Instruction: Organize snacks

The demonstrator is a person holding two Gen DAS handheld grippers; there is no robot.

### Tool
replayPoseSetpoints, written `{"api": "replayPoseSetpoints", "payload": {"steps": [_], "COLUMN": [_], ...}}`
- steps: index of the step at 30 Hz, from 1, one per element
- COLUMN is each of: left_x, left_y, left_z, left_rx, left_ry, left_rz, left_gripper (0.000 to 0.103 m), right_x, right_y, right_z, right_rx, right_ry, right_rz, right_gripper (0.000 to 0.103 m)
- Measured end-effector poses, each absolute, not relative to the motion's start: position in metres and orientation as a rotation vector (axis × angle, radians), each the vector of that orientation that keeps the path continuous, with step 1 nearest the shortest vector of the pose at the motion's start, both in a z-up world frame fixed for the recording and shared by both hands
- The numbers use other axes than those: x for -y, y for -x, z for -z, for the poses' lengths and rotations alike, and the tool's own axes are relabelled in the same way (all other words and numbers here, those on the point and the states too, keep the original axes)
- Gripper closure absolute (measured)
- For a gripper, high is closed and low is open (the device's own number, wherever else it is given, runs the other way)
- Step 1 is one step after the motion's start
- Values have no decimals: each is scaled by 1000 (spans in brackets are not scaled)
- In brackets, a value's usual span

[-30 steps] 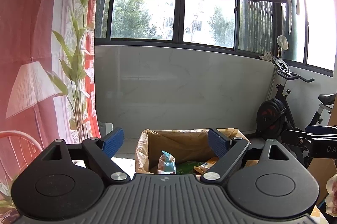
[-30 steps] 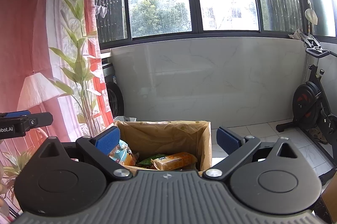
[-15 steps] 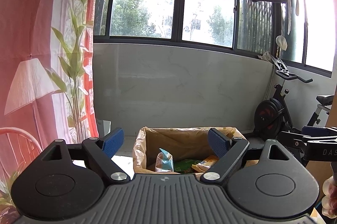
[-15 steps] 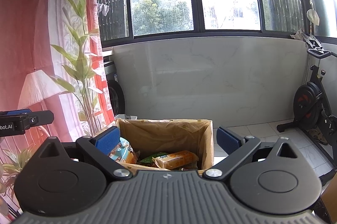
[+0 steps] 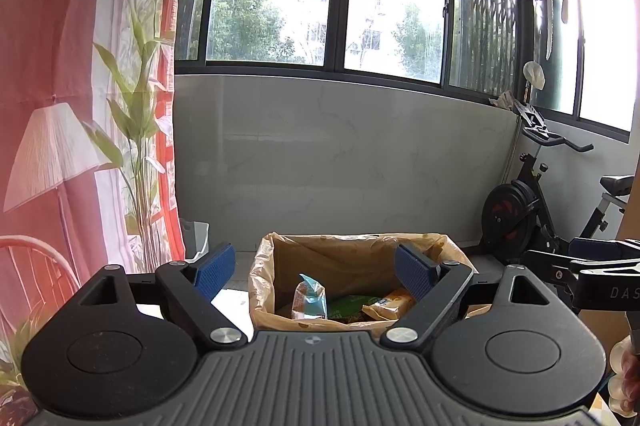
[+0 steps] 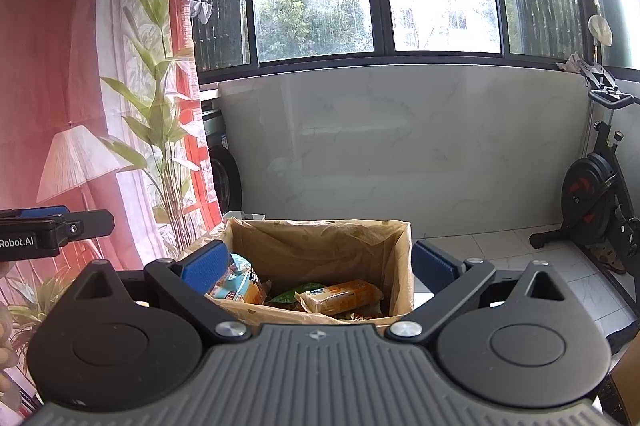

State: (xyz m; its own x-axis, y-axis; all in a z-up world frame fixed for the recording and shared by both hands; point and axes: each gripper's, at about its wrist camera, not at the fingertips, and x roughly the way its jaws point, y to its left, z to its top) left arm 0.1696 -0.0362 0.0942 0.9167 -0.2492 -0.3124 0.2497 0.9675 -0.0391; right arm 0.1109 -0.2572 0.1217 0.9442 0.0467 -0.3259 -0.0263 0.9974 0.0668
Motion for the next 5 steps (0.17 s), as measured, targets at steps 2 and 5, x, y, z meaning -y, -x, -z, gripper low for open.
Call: {"api": "replayPoseSetpoints", "payload": {"steps": [2,5], "left_x": [36,38], "left_y": [-170,-170], "left_z": [-94,-93], "left_rx": [-322,-324], "left_ry": [1,-1], "left_rz": [262,266], "left_gripper": [15,15], "right_x": [257,257], "right_y": [-111,-112], "right_z": [-121,-121], "right_rx": [-335,-337], "right_ry": [-62,-63], "right_rz": [-38,-40], "right_gripper": [3,3]}}
